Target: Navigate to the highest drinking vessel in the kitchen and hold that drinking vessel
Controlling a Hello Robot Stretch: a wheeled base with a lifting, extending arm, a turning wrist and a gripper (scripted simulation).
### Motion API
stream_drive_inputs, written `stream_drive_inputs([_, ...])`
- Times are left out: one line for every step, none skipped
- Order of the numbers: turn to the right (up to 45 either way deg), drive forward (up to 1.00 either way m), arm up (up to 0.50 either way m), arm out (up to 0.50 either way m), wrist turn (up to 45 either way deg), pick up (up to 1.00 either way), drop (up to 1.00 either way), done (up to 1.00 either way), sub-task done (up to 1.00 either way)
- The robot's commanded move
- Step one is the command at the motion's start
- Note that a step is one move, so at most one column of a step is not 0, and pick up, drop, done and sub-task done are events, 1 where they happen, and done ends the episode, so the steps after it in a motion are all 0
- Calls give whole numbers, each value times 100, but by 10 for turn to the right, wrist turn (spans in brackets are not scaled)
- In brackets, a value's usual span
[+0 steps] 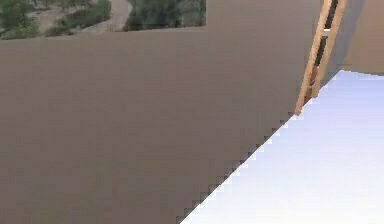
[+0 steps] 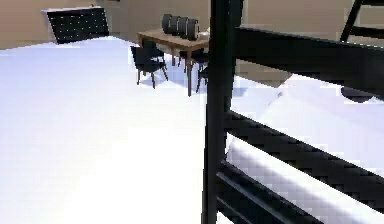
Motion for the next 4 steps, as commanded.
stream_drive_inputs([390, 0, 0, 0, 0, 0, 0, 0, 0])
stream_drive_inputs([0, 100, 0, 0, 0, 0, 0, 0, 0])
stream_drive_inputs([0, 100, 0, 0, 0, 0, 0, 0, 0])
stream_drive_inputs([0, 100, 0, 0, 0, 0, 0, 0, 0])
